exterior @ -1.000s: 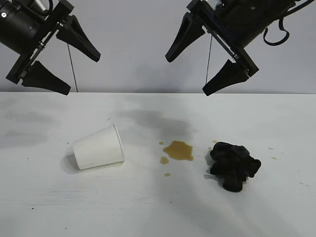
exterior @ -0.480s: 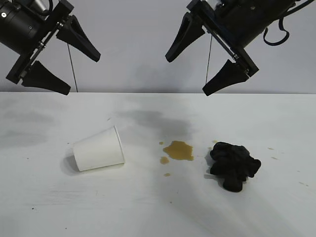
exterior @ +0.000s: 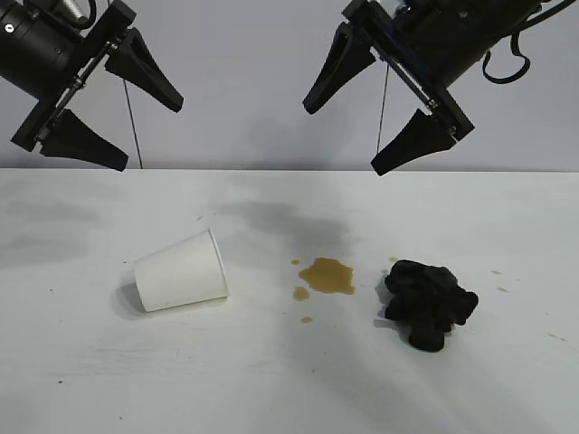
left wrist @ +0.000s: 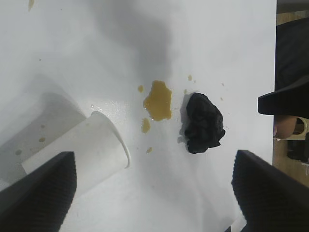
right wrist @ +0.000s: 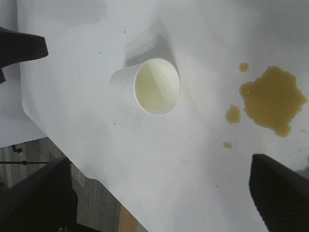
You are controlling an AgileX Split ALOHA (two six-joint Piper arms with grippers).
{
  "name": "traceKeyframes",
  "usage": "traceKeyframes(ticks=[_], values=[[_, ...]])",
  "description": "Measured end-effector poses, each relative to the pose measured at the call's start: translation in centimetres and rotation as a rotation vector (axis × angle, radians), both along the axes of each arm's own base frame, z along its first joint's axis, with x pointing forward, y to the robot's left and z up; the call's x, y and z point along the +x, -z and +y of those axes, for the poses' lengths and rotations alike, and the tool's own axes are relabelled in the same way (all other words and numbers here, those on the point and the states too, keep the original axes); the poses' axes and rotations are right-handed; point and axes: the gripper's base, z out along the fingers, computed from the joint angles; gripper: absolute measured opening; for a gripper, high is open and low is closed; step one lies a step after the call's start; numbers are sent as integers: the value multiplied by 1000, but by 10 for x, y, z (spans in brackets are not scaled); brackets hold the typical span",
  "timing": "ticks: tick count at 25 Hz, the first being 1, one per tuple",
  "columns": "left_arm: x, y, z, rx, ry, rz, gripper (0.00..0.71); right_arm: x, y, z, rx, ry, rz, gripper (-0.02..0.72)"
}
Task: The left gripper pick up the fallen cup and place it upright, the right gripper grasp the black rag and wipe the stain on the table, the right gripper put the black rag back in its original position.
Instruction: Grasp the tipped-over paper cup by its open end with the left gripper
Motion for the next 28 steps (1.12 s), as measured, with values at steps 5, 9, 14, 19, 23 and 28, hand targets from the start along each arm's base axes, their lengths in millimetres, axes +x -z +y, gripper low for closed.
traceKeyframes(ticks=[5, 9, 14, 19, 23, 28], values=[[0, 0, 0, 6, 15, -17, 629, 0, 0, 0, 0, 0, 0, 694], [-2, 1, 0, 81, 231, -217, 629, 0, 0, 0, 0, 0, 0, 694], [-13, -8, -3, 145, 659, -575, 629, 0, 0, 0, 0, 0, 0, 694], [-23, -23, -11, 204, 904, -825, 629, 0, 0, 0, 0, 0, 0, 694], [-28, -25, -25, 302, 972, -832, 632, 0, 0, 0, -1, 0, 0, 694], [-27, -8, -42, 474, 995, -736, 633, 0, 0, 0, -1, 0, 0, 694]])
